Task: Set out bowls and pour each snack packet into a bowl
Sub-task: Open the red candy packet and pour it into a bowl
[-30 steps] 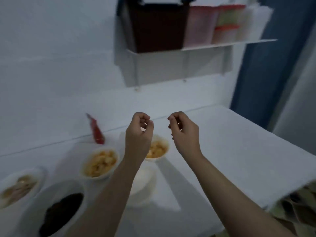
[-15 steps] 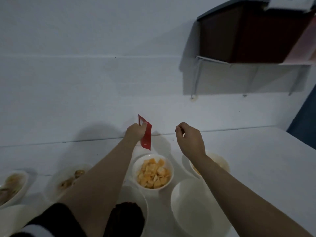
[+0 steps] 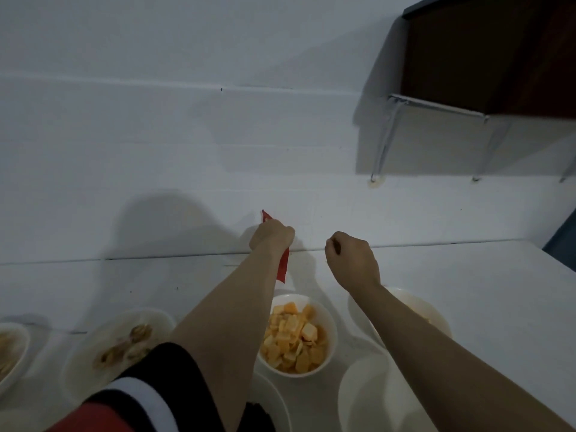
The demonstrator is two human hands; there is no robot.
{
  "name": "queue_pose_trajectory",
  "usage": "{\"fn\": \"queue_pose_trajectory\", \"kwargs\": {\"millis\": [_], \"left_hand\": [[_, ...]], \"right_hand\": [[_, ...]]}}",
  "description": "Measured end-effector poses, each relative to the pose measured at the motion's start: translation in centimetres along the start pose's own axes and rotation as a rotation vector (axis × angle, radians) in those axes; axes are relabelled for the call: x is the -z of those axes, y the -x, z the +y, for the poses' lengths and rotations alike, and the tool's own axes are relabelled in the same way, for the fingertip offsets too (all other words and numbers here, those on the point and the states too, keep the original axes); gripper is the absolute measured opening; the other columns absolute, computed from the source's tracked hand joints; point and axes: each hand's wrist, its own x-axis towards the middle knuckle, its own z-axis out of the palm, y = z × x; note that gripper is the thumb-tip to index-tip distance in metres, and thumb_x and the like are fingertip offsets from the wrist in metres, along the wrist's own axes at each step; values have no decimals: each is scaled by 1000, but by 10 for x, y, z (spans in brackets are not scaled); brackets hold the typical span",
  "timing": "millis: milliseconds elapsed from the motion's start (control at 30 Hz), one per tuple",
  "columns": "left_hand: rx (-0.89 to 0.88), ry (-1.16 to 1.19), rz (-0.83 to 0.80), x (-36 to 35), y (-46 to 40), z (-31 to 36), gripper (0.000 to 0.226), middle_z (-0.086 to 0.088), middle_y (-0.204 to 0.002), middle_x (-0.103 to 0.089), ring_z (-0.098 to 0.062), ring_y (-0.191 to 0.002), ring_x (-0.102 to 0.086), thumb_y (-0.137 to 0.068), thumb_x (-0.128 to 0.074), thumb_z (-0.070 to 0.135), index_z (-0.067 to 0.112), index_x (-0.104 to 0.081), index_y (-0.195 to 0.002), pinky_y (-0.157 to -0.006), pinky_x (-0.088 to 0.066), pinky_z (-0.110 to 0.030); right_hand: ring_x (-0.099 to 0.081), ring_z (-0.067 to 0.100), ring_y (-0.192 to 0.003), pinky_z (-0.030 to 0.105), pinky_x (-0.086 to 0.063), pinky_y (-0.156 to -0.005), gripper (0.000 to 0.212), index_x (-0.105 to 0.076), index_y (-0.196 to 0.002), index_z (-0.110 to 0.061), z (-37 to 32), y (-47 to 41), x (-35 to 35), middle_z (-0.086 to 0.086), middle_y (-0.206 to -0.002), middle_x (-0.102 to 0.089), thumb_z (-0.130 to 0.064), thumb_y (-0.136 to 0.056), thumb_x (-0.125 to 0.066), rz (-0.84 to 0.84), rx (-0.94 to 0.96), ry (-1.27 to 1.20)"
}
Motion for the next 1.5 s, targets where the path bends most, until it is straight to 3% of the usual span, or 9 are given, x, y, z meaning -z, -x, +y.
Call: {"fn": "queue_pose_trajectory", "kwargs": {"millis": [133,233,333,600,733,933,1100,1233,1500], "left_hand": [[-19,86,60,-3,2,-5,48,-13,-103,-63,-23,-85,-49,-94,-39,21,2,-48,-137,-73,-39,-31],[-118,201,132,1,14,-3,36,-11,-83,-60,-27,-81,-55,-95,-38,24,1,-64,-102,-66,-37,-30],[-246,345,188,10,49,7,43,-1,-59,-44,-20,-60,-45,-98,-38,29,12,-41,-59,-54,-30,-30],[-513,749,-4,2,173,66,30,1,-63,-40,-12,-58,-35,-93,-39,15,17,-37,-62,-57,-32,-24],[-551,773,-166,-37,217,103,22,-6,-72,-46,-16,-67,-42,-89,-40,22,17,-42,-67,-66,-39,-34],[-526,699,-324,-122,269,146,26,-4,-68,-49,-17,-68,-48,-82,-40,32,14,-42,-63,-82,-52,-53],[-481,626,-497,-190,304,160,34,12,-58,-52,-12,-64,-51,-87,-45,27,24,-50,-54,-70,-46,-35],[-352,628,-749,-226,322,163,38,1,-62,-61,-17,-61,-61,-92,-51,38,18,-53,-60,-65,-49,-28],[-318,642,-584,-244,320,170,28,1,-67,-59,-15,-58,-59,-96,-47,34,14,-62,-85,-70,-52,-35]], "right_hand": [[-52,27,-63,31,-39,-55,27,-50,-70,-16,4,2,-2,-1,-62,-52,-22,-96,-45,-1,-20,-61],[-51,24,-61,34,-42,-56,25,-54,-74,-10,7,4,3,4,-64,-56,-22,-95,-47,49,-4,-159],[-57,27,-63,40,-50,-60,27,-58,-75,-9,4,14,19,7,-68,-62,-23,-95,-47,106,28,-270],[-65,23,-73,42,-56,-70,22,-64,-77,-13,18,62,101,-1,-74,-68,-22,-93,-52,205,-45,-581],[-55,16,-67,31,-45,-63,25,-60,-77,-9,63,89,148,0,-71,-63,-22,-96,-49,213,-131,-597],[-54,19,-66,36,-46,-62,25,-60,-82,-2,155,128,197,1,-67,-60,-20,-94,-48,102,-364,-615],[-57,20,-67,32,-49,-63,34,-63,-88,-1,214,166,220,7,-75,-60,-31,-100,-51,-5,-513,-704],[-58,22,-61,31,-52,-61,34,-60,-87,-4,245,192,230,9,-70,-61,-33,-101,-51,-95,-531,-746],[-59,14,-69,26,-48,-62,25,-60,-87,-13,258,204,247,1,-81,-65,-36,-97,-54,-268,-440,-693]]}}
